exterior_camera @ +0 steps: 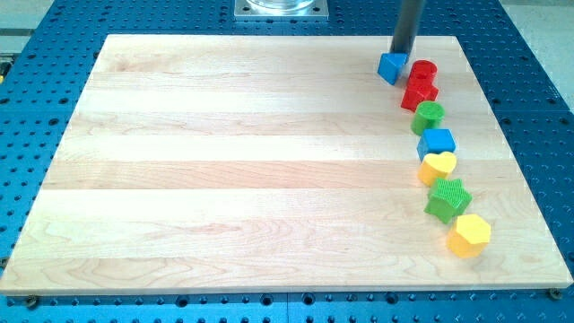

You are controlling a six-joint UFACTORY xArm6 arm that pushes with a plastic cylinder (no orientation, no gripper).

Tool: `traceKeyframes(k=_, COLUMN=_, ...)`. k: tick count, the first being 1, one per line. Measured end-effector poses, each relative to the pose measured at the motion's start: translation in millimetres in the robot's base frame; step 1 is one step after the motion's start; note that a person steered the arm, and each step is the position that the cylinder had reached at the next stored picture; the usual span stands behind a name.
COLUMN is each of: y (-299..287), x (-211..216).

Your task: Move the yellow hexagon towards the bottom left of the board

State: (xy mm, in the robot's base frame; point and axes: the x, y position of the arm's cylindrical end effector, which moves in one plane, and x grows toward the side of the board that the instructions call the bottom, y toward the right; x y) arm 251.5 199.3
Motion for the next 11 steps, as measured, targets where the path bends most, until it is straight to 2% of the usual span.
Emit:
traceKeyframes(k=3, y=10, x=-1)
traceKeyframes(k=4, y=62, x=2)
traceKeyframes(k=5, y=70, x=72)
traceKeyframes(k=6, y=69, x=111)
traceKeyframes(k=7, y=105, x=197)
traceKeyframes(k=8, y=95, x=311)
traceKeyframes(k=9, y=64, x=323)
traceKeyframes(k=11, y=-70, x=326)
